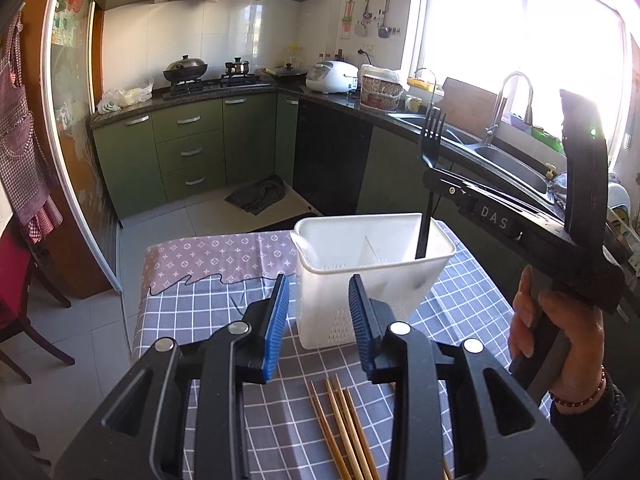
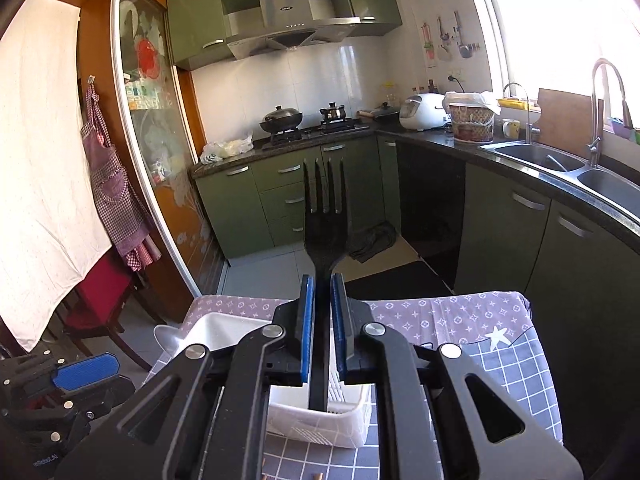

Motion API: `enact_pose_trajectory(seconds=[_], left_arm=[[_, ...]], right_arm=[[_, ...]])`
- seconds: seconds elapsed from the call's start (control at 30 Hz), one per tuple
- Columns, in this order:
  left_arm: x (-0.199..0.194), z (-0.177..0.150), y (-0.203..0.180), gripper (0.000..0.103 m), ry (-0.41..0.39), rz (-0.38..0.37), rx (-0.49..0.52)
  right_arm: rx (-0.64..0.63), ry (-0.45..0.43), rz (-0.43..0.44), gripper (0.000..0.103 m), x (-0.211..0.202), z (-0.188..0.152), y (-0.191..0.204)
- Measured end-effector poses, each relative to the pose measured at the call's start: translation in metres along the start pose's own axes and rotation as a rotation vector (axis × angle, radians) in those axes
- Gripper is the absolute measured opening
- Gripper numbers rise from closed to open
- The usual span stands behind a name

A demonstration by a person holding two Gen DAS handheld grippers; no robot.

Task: Organize utensils
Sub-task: 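Lower the black fork into the white caddy and open the right gripper, then grasp a red-tipped chopstick with the left gripper while the right gripper moves to the chopsticks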

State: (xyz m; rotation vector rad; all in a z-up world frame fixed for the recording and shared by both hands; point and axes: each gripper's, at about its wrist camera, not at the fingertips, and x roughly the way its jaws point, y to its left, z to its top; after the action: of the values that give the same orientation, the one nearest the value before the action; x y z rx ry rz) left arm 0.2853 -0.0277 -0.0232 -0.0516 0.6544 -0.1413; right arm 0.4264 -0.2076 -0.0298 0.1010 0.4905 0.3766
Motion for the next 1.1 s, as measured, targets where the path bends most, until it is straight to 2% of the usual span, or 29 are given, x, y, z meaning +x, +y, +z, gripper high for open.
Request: enact_pose_trajectory(seconds=[0.07,0.27,0.4,0.57,0.7,0.8,1.1], left_arm=[[-0.002,-0.003,-0.001,0.03,0.018,0.0,-0.003],[-0.01,-0.015,-0.004,0.03,0.074,0.019,-0.003],[-0.004,-0.031,-0.004,0.03,0.186,0.025,-0.032],[0.021,-0.061,-0.006,0.03,0.369,0.029,-0.054],[0.048,-0.081,-0.006,0.03,0.505,0.026,-0.084],[0.066,-0.093,-0.008,0.025,0.575,0.04,-0.086],[0.101,-0.106,-0.007,0.02,0.682,0.08,-0.1]], right_arm=[[-0.007,0.012,-0.004,0.018,-0.005,-0.008,0.003],[0.007,0.026,0.005,0.018,-0.032,-0.016,-0.003],[0.004,0.037,0.008,0.018,-0.068,-0.025,-0.01],[0.005,0.147,0.016,0.018,-0.095,-0.052,-0.025],[0.005,0.262,0.015,0.018,-0.095,-0.081,-0.038],[0.001,0.318,0.01,0.018,-0.092,-0.102,-0.044],[0.001,0.42,0.03,0.018,-0.077,-0.128,-0.048]])
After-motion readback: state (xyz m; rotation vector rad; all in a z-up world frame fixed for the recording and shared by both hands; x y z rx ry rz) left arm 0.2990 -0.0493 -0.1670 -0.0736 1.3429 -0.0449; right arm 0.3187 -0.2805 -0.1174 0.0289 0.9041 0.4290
